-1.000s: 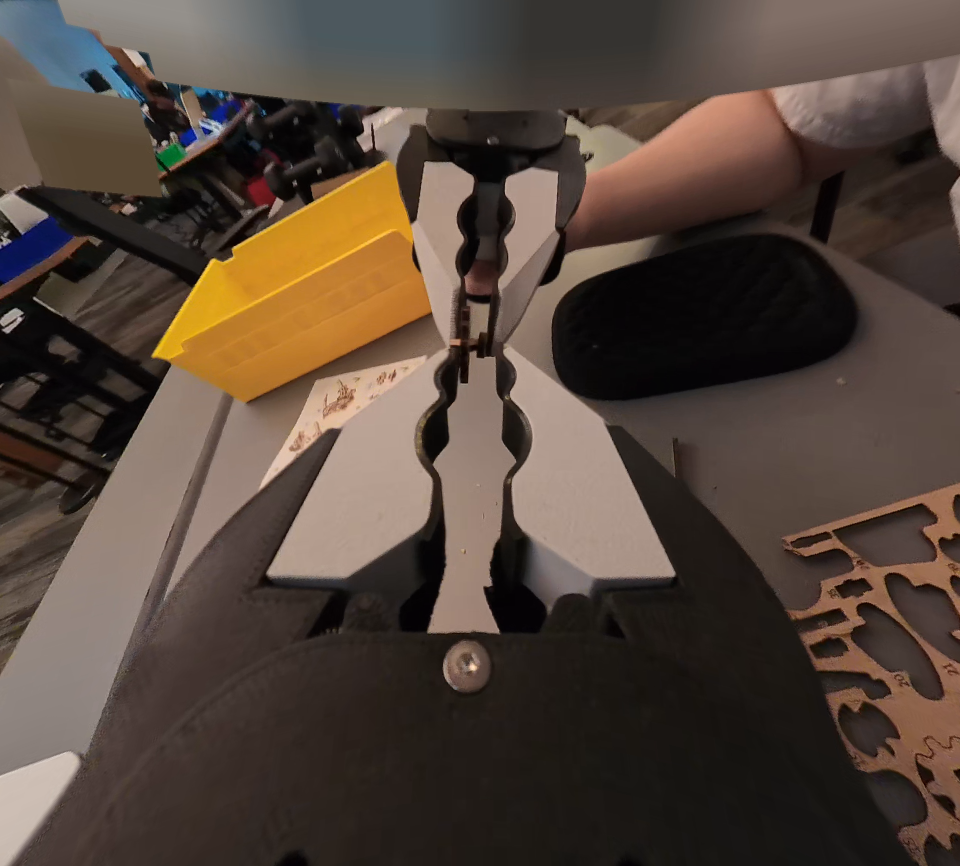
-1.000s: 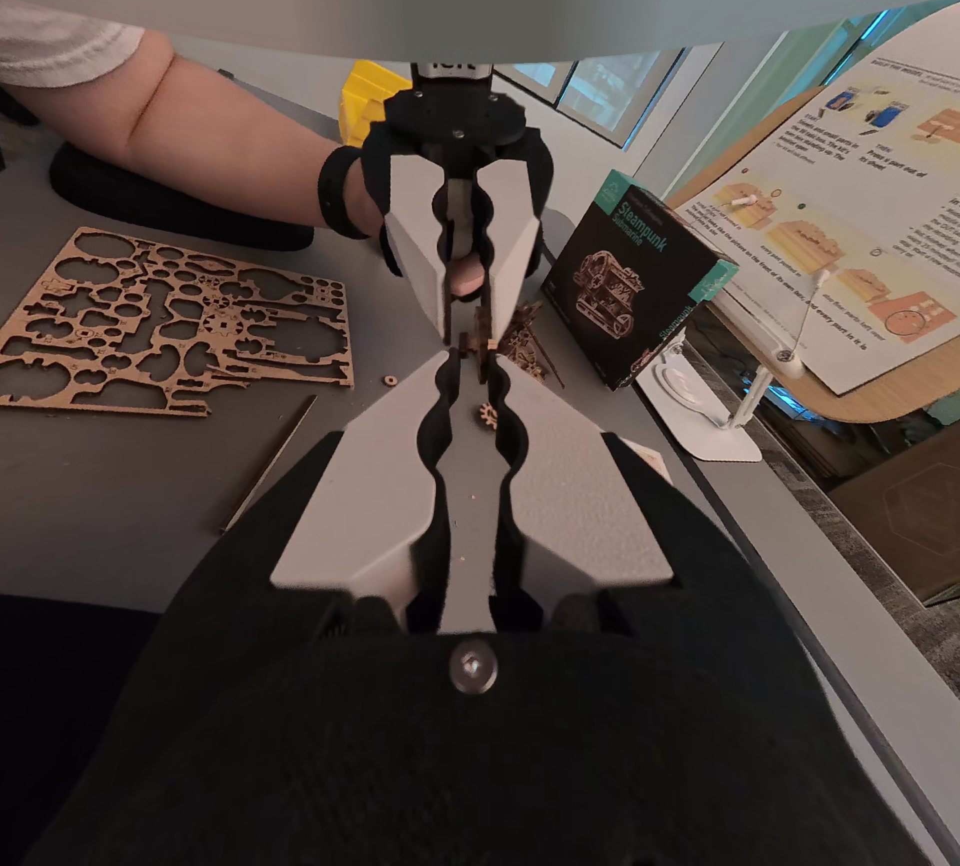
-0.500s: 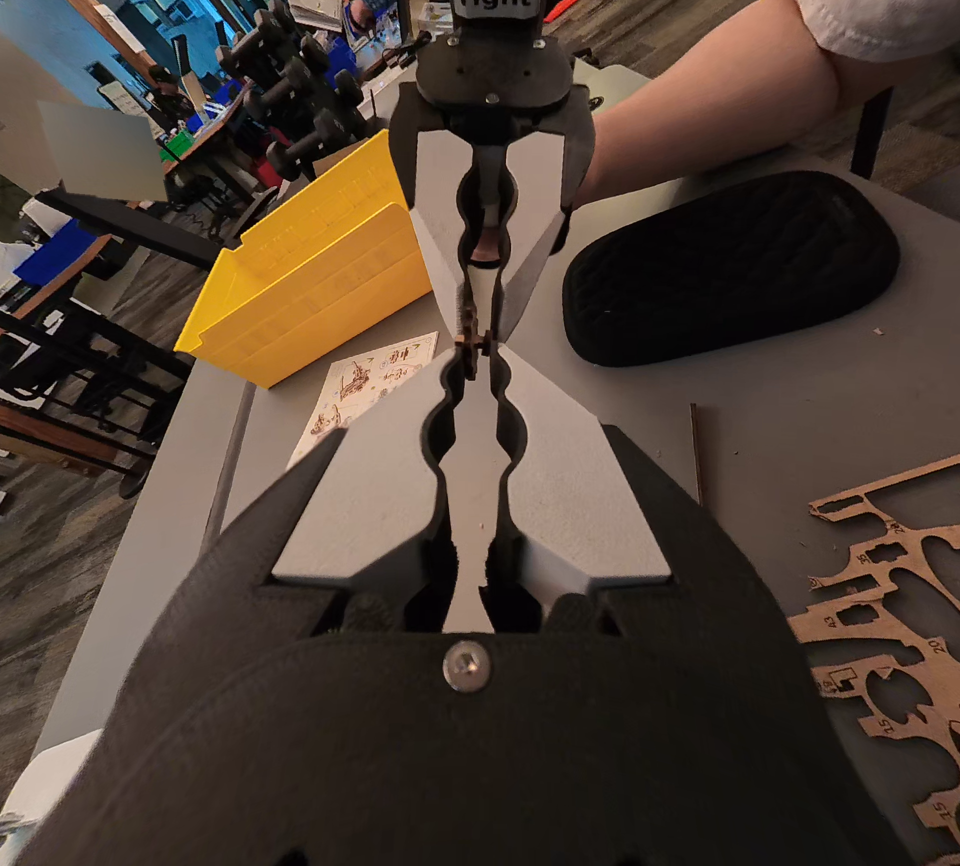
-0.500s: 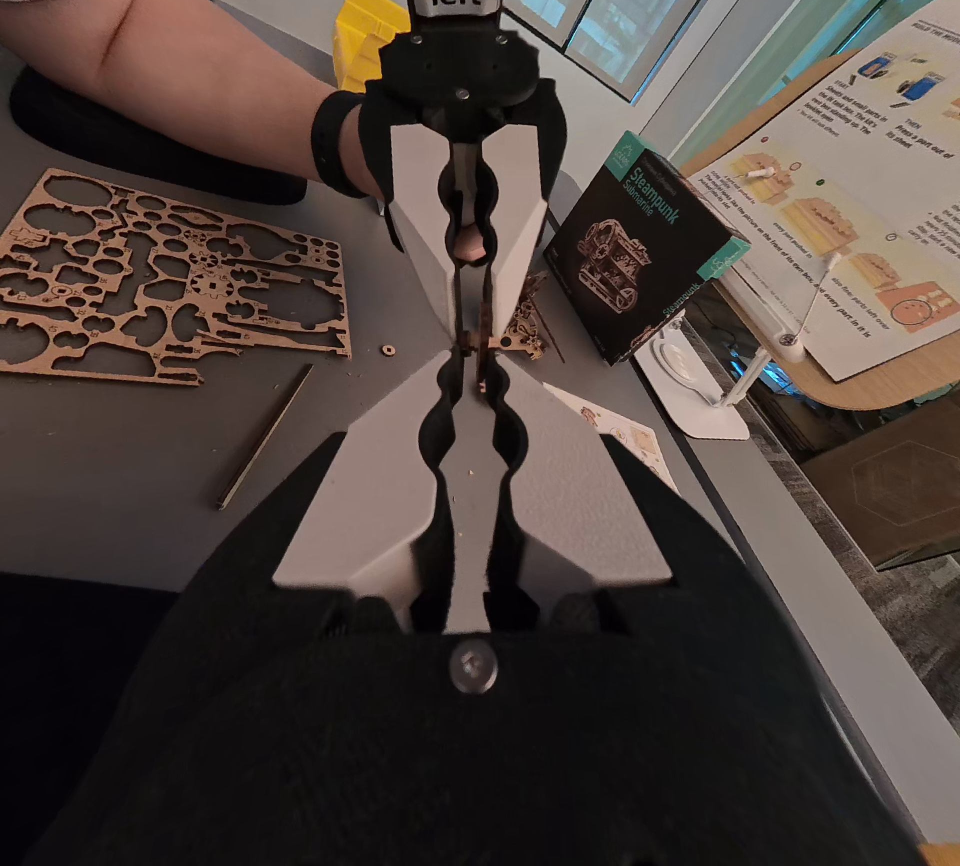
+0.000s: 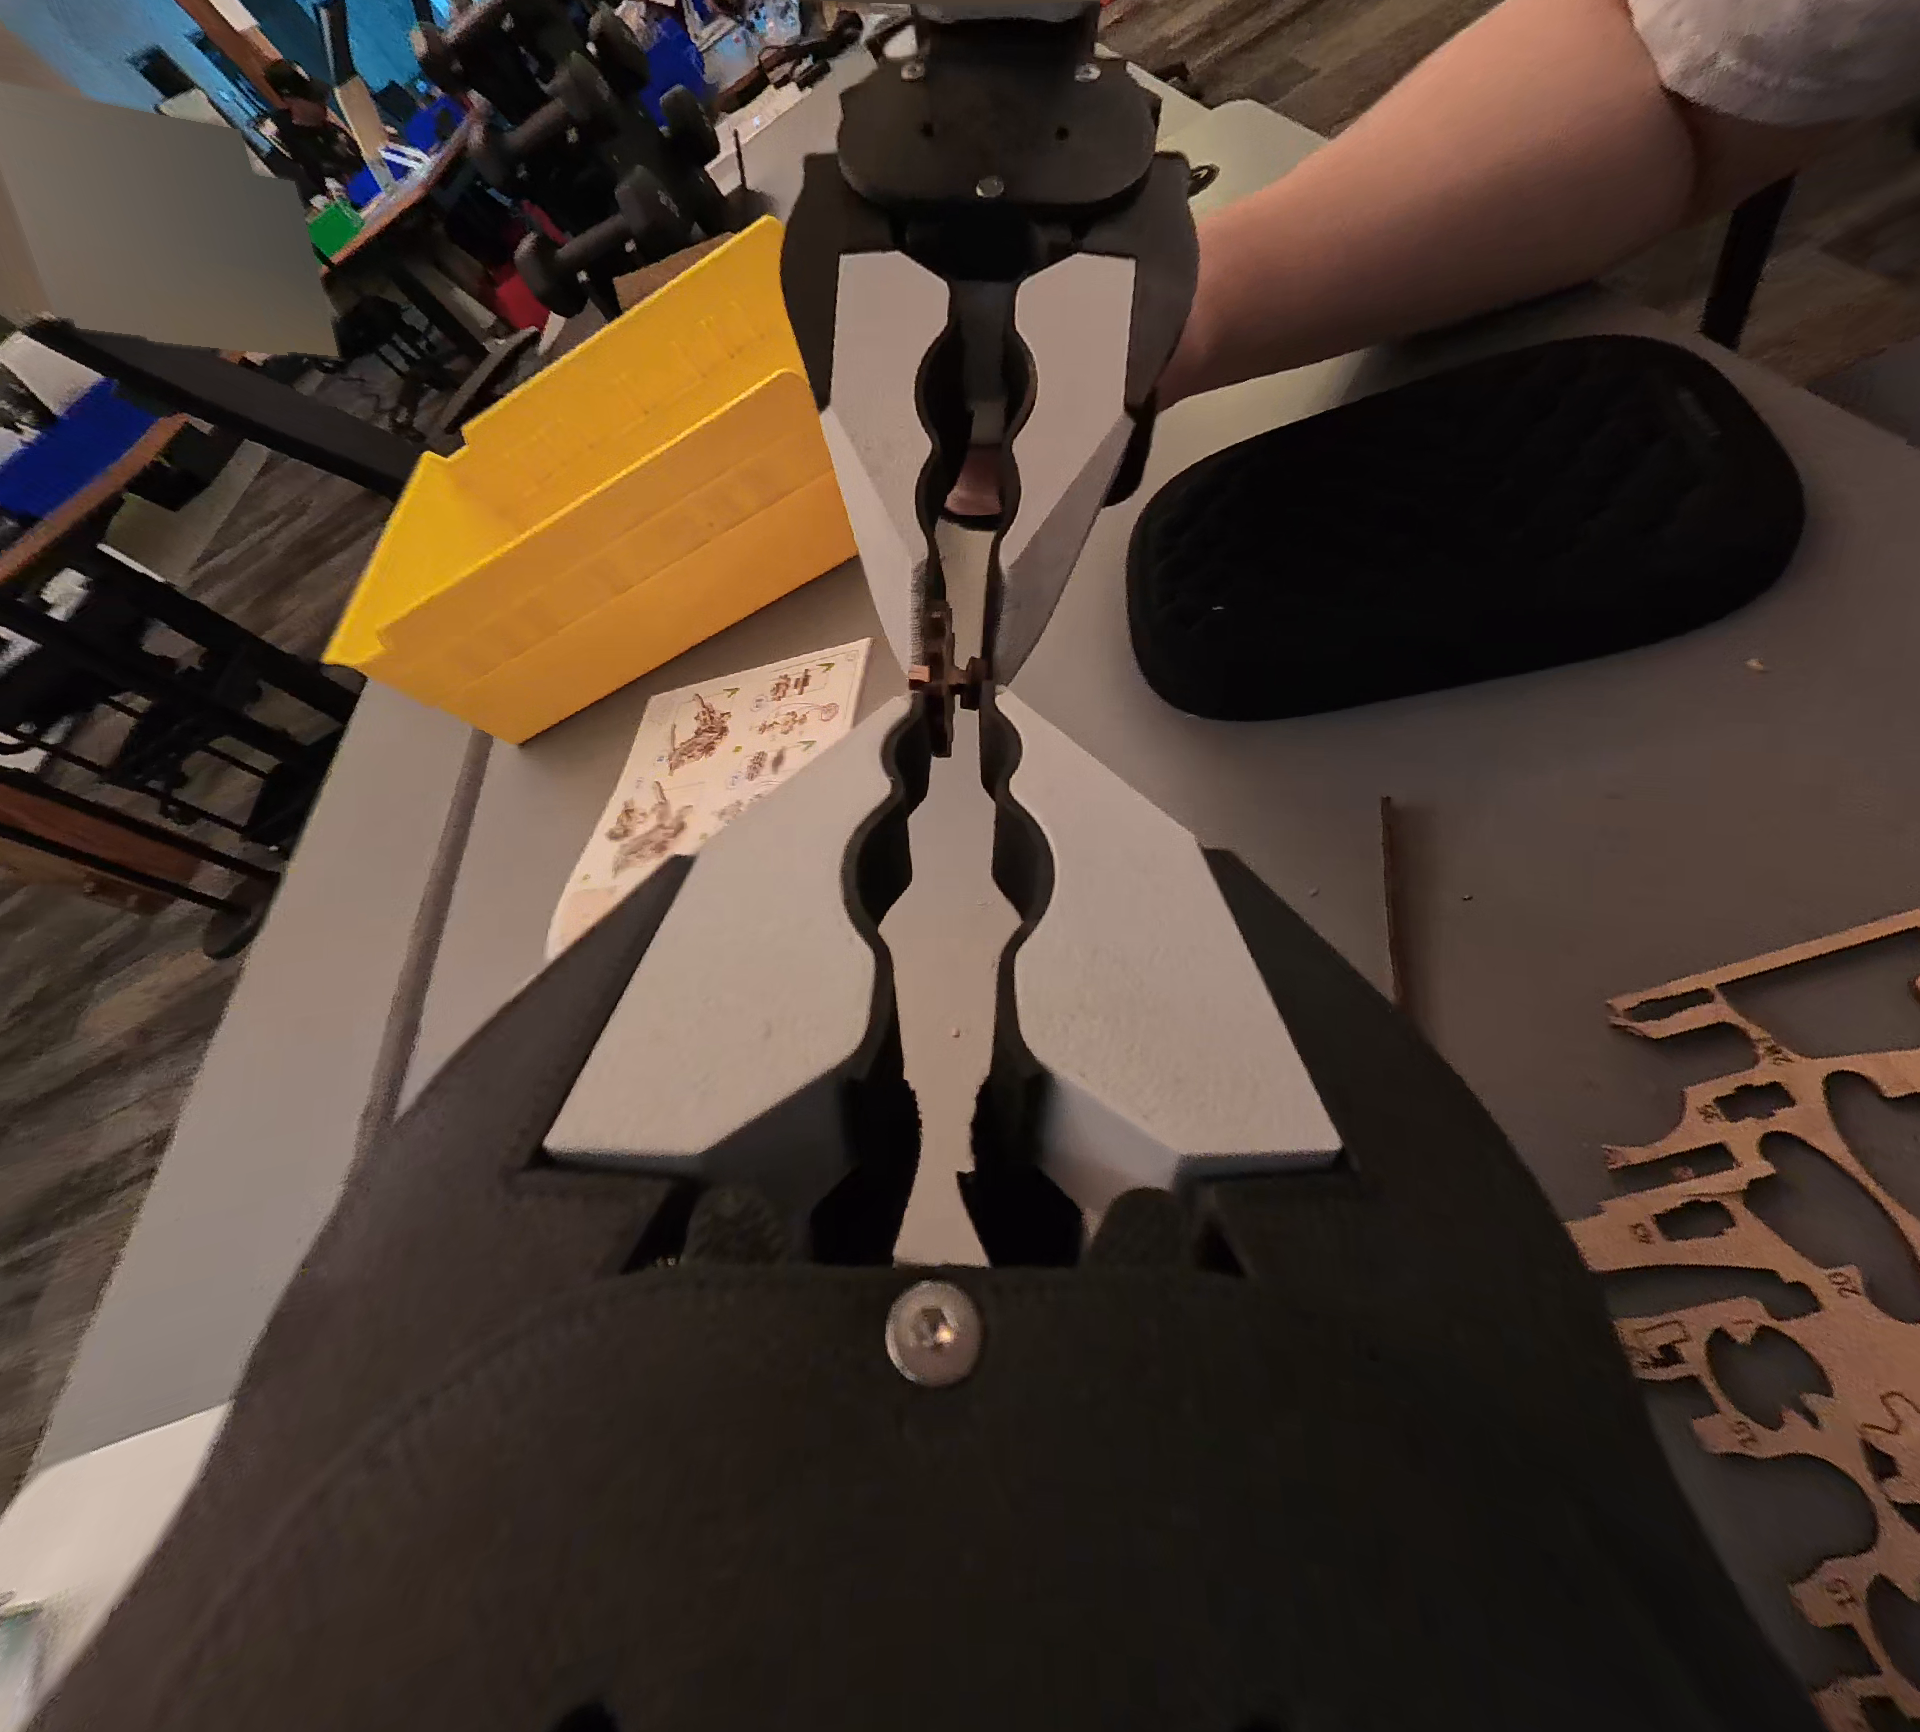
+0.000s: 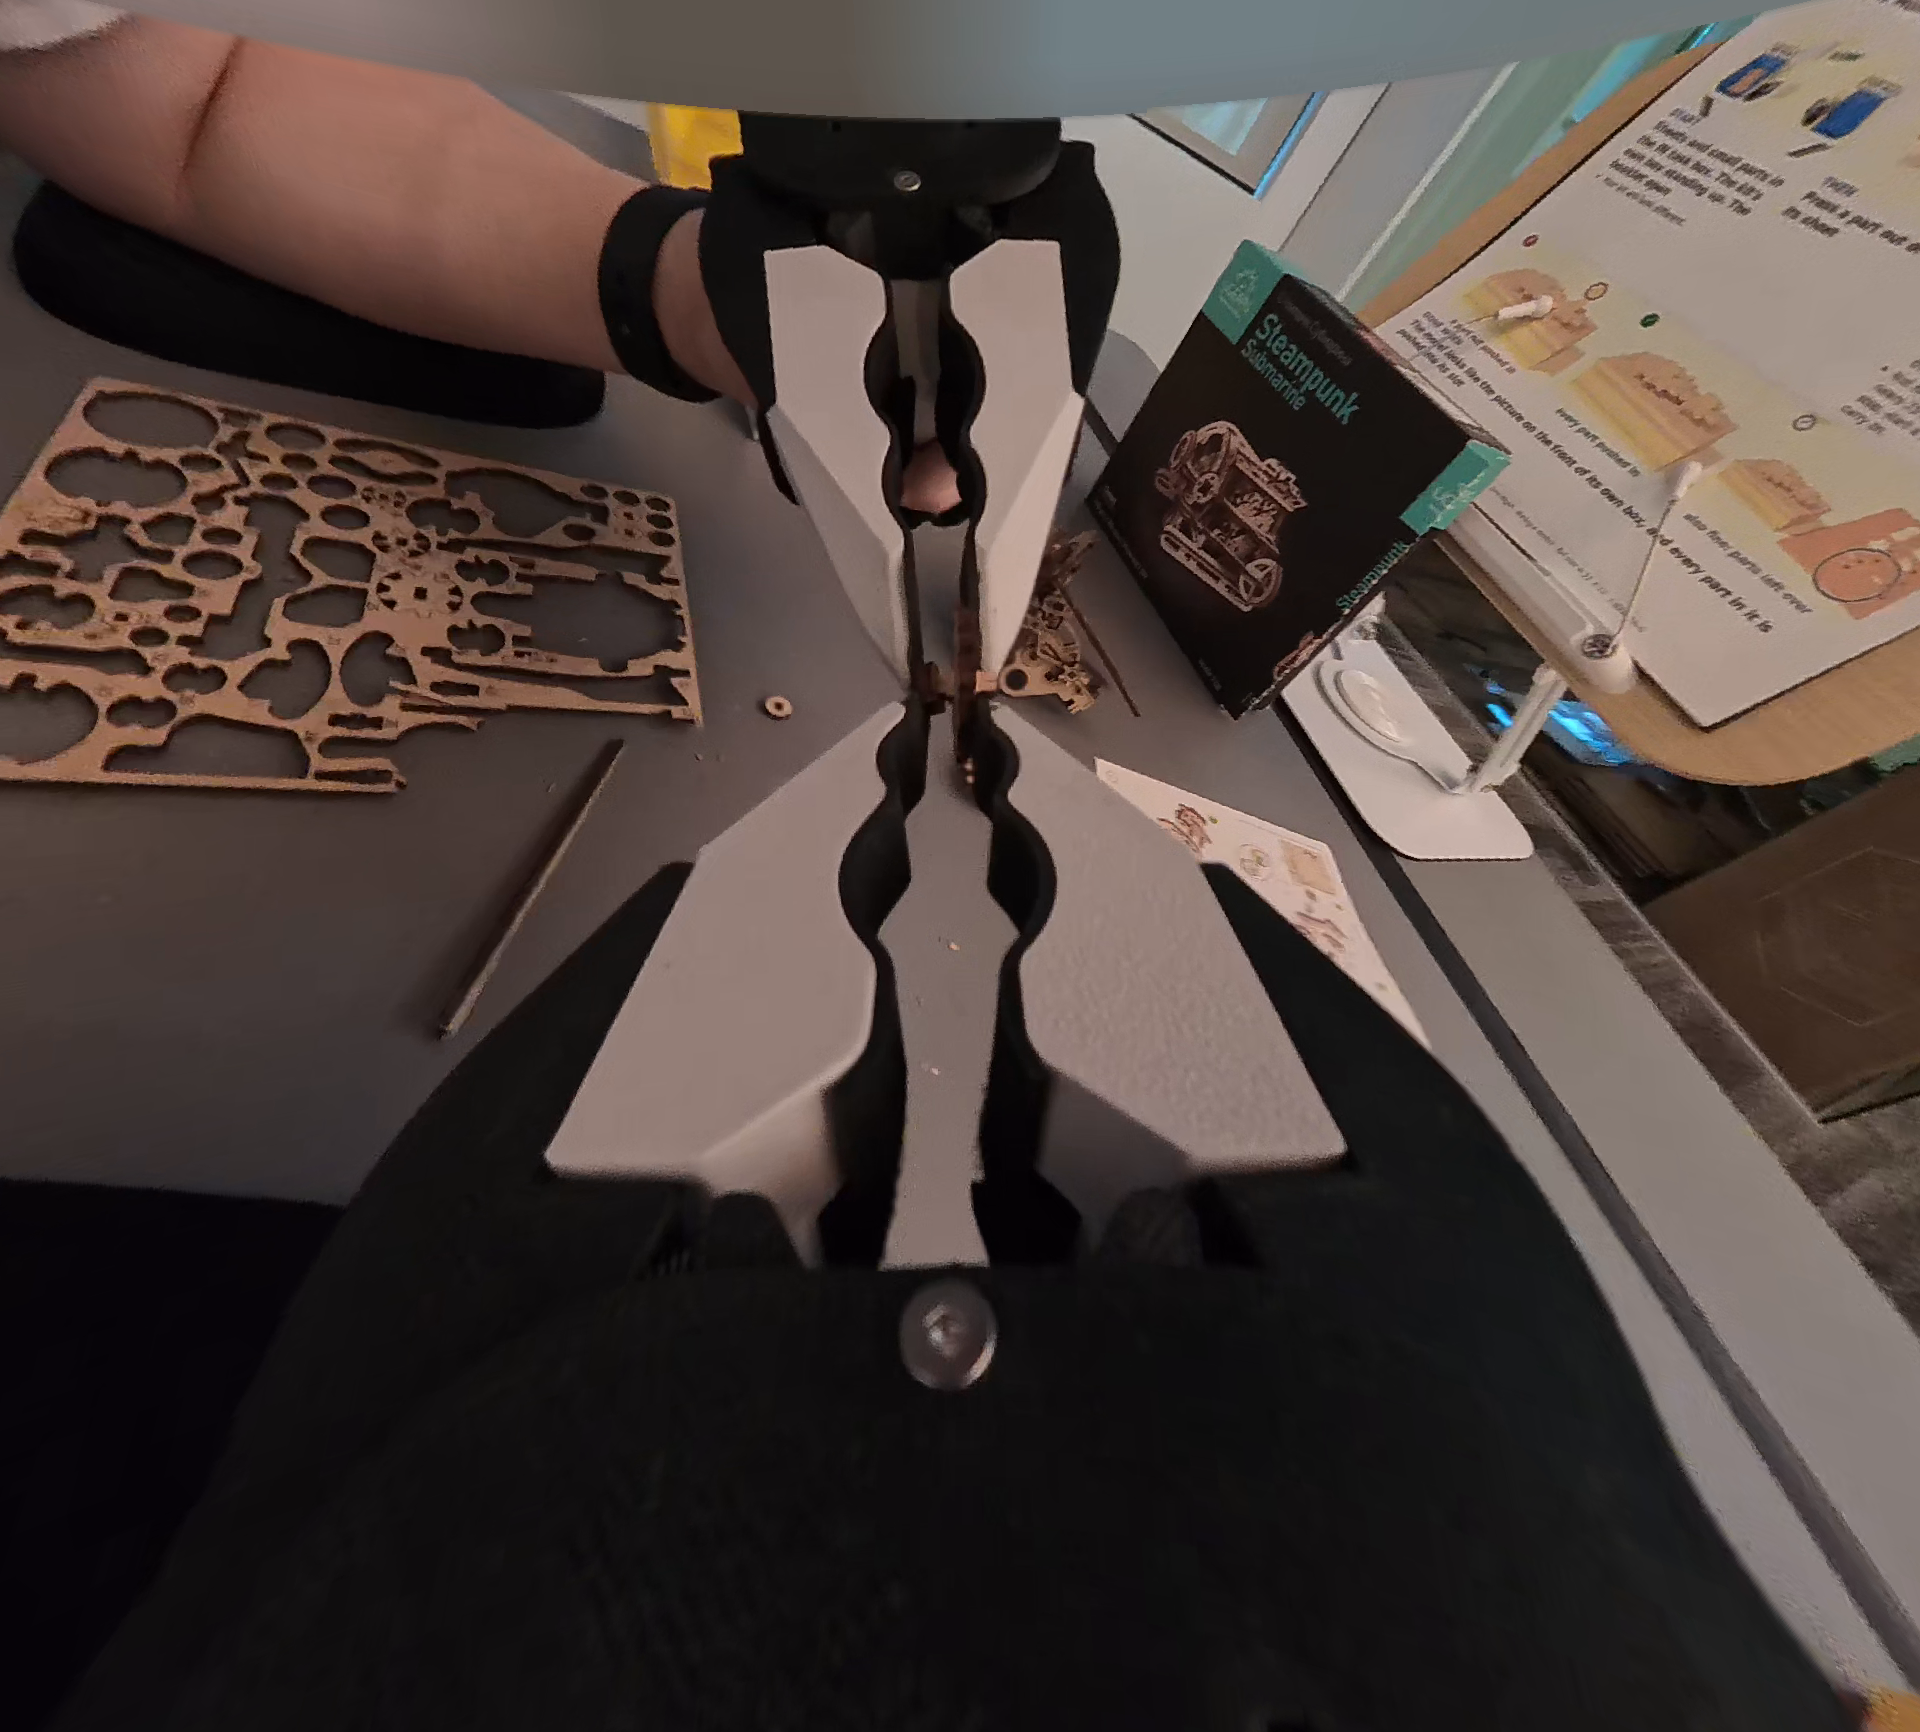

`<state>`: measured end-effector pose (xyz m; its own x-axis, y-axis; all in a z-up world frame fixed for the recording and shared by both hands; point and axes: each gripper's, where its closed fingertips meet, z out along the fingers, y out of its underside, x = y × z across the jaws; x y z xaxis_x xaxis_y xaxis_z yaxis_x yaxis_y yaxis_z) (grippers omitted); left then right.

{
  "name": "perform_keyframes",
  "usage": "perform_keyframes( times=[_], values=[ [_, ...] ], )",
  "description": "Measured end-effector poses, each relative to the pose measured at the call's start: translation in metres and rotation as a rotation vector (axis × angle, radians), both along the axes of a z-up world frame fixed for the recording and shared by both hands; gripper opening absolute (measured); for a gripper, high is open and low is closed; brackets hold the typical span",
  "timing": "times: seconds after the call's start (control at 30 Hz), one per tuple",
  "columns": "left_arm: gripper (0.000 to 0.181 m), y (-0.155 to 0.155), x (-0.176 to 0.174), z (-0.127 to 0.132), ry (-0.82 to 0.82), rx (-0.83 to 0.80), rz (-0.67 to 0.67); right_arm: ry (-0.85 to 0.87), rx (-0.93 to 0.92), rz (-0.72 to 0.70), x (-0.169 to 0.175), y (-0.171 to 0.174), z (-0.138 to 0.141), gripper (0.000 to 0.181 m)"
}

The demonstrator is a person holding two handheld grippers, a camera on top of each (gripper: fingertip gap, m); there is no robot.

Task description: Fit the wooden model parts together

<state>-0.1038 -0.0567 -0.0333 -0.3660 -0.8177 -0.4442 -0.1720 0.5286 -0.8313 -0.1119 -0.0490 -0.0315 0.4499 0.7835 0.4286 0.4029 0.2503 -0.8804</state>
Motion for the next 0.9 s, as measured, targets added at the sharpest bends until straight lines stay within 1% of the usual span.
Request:
perform_keyframes(
  times=[0.1, 0.17, 0.23, 0.33, 0.43, 0.53, 0.7, 0.9],
  values=[
    [0.007, -0.003, 0.002, 0.007, -0.018, -0.028, 0.008, 0.049, 0.015, 0.016, 0.002, -0.003, 0.009, 0.007],
    [0.007, -0.002, 0.002, 0.007, -0.012, -0.009, 0.019, 0.033, 0.034, -0.002, 0.002, -0.002, 0.009, 0.007],
    [0.006, -0.002, 0.001, 0.007, 0.002, -0.027, 0.014, 0.042, 0.04, 0.002, 0.001, -0.002, 0.009, 0.007],
    [0.007, -0.001, 0.001, 0.0, 0.062, -0.078, 0.016, 0.05, -0.029, 0.014, 0.001, 0.0, 0.002, 0.006],
    [0.008, 0.003, 0.003, -0.001, 0.044, -0.062, 0.036, 0.087, -0.092, 0.017, 0.002, 0.003, -0.001, 0.006],
    [0.008, 0.002, 0.003, 0.0, 0.012, -0.037, 0.039, 0.086, -0.098, 0.026, 0.003, 0.002, -0.001, 0.006],
    [0.007, 0.001, 0.001, -0.008, 0.098, -0.087, 0.016, 0.046, -0.13, 0.037, 0.001, 0.001, -0.007, 0.006],
    [0.006, -0.001, 0.0, -0.008, 0.121, -0.1, 0.01, 0.048, -0.161, 0.033, 0.0, -0.001, -0.008, 0.006]
  ],
)
